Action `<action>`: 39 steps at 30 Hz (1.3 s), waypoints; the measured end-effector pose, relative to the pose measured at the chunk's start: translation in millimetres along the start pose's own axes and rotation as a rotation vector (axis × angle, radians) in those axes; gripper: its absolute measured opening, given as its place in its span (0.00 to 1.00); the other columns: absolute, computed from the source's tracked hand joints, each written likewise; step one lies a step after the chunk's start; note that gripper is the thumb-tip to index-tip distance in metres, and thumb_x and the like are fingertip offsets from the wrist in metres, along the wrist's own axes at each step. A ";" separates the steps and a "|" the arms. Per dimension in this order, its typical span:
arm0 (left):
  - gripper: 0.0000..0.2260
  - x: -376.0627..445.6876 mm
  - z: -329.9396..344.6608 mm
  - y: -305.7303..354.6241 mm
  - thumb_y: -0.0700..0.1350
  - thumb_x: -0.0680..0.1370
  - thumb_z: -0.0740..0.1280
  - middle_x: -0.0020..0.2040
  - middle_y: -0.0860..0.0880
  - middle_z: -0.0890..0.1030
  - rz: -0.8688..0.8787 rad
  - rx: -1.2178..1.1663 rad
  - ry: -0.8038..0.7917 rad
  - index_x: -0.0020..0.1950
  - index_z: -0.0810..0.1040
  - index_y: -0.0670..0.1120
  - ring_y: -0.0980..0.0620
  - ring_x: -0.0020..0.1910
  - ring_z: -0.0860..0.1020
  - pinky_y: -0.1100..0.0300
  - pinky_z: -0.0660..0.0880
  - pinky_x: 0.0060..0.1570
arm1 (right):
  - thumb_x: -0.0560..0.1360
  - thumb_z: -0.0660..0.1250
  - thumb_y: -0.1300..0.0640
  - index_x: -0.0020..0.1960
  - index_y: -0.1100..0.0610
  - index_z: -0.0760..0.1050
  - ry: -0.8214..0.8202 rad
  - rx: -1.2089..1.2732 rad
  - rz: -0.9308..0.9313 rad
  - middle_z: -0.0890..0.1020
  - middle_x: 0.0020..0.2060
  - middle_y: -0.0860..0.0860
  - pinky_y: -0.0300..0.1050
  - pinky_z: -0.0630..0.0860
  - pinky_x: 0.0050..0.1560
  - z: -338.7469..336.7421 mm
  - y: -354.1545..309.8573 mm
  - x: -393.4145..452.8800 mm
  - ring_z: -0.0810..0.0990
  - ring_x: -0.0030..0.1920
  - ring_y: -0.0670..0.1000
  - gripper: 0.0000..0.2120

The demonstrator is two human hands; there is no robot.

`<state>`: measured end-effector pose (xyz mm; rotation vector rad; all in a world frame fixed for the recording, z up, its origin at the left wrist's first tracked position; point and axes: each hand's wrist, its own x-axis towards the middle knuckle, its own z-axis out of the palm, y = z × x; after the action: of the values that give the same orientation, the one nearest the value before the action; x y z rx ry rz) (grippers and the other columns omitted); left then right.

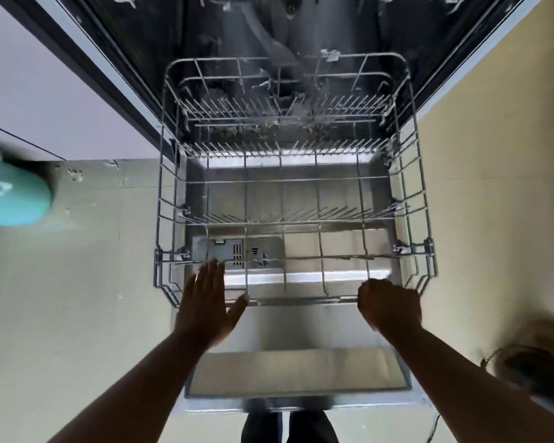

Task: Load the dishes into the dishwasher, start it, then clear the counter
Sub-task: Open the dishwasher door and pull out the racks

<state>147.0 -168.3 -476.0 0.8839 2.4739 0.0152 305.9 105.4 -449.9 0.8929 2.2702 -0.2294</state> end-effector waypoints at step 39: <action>0.39 47.5 -218.7 40.1 0.60 0.79 0.56 0.77 0.42 0.37 0.208 0.287 0.168 0.74 0.32 0.45 0.39 0.78 0.43 0.45 0.44 0.75 | 0.74 0.56 0.50 0.56 0.57 0.75 0.356 -0.039 -0.302 0.80 0.50 0.56 0.54 0.75 0.54 -159.5 -41.3 -32.3 0.80 0.52 0.60 0.17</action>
<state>37.2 -74.5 -300.4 1.3073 2.5667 -0.2068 211.4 118.6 -311.7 0.6025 2.7310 -0.1684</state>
